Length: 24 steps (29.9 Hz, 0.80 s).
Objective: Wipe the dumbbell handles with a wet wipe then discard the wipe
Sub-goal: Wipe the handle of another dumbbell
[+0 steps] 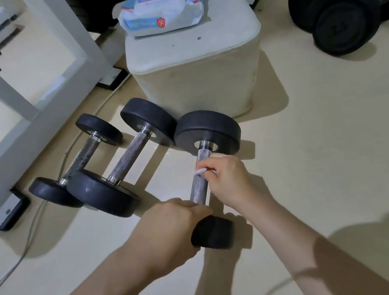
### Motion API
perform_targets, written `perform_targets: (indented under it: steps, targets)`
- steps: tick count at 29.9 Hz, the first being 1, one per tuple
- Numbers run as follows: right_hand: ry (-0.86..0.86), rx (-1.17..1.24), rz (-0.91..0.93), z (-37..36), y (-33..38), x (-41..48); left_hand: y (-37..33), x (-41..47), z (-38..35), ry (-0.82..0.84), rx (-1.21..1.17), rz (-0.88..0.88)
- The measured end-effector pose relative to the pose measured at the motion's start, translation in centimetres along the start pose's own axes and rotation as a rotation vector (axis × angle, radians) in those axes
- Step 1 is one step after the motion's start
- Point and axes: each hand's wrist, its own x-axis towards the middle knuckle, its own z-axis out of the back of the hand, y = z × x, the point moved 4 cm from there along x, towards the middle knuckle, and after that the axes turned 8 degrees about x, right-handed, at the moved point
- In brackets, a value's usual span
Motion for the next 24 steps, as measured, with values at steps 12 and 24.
perform_targets:
  steps: [12,24]
  targets:
    - [0.224,0.028,-0.092,-1.3,1.8,-2.9,4.0,-3.1,-1.1,0.008,0.071,0.029]
    - [0.084,0.194,-0.122,-2.7,1.9,-1.9,6.0,-4.5,0.0,-0.047,-0.189,0.093]
